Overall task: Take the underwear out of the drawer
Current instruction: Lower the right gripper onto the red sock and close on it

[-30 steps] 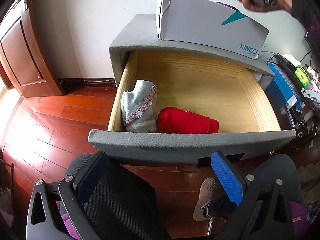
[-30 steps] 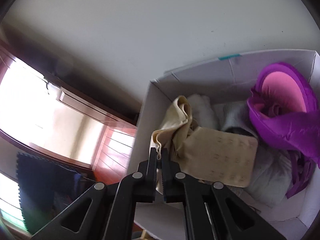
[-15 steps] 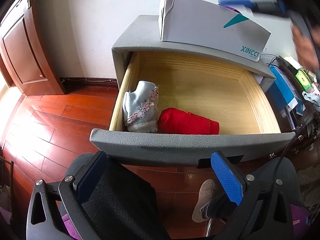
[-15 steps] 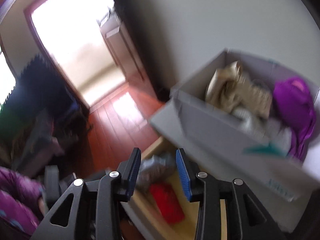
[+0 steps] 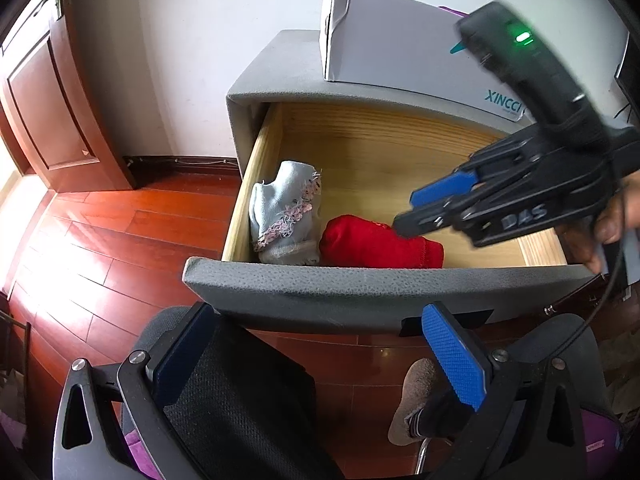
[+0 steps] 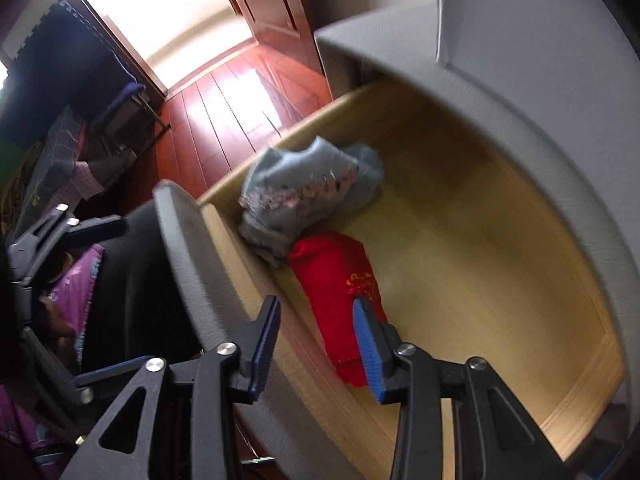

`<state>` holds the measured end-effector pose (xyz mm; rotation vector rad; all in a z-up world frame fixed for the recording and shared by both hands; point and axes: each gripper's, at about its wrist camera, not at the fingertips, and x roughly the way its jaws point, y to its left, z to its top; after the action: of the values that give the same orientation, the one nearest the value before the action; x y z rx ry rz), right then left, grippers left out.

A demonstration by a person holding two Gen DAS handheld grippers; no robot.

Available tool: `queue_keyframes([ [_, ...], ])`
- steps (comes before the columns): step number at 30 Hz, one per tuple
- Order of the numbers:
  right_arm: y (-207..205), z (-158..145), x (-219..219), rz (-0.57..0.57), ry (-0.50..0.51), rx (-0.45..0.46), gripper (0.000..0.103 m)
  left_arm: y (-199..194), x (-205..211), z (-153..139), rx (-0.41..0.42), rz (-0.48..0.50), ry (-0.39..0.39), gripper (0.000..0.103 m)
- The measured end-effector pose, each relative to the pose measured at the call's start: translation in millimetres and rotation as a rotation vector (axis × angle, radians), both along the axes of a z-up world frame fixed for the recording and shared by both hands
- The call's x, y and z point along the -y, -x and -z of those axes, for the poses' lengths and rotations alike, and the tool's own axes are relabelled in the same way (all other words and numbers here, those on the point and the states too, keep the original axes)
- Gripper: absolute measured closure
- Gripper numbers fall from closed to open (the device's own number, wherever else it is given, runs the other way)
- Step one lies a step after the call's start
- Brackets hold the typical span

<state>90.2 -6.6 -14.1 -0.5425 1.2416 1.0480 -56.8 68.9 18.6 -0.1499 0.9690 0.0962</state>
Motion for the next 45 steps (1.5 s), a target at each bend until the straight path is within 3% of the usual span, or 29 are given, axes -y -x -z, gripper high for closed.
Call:
queue_keyframes([
  [1, -1, 5, -1, -0.002, 0.022, 0.013, 0.055, 0, 0, 0, -0.001, 0.001, -0.001, 0.0],
  [12, -6, 45, -19, -0.048, 0.133, -0.015, 0.054, -1, -1, 0, -0.004, 0.0, 0.002, 0.0],
  [19, -17, 54, -21, -0.021, 0.134, -0.03, 0.046, -1, 0, 2, -0.01, 0.002, 0.001, 0.0],
  [45, -33, 62, -12, 0.02, 0.089, -0.112, 0.045, -1, -2, 3, -0.012, 0.006, 0.028, 0.0],
])
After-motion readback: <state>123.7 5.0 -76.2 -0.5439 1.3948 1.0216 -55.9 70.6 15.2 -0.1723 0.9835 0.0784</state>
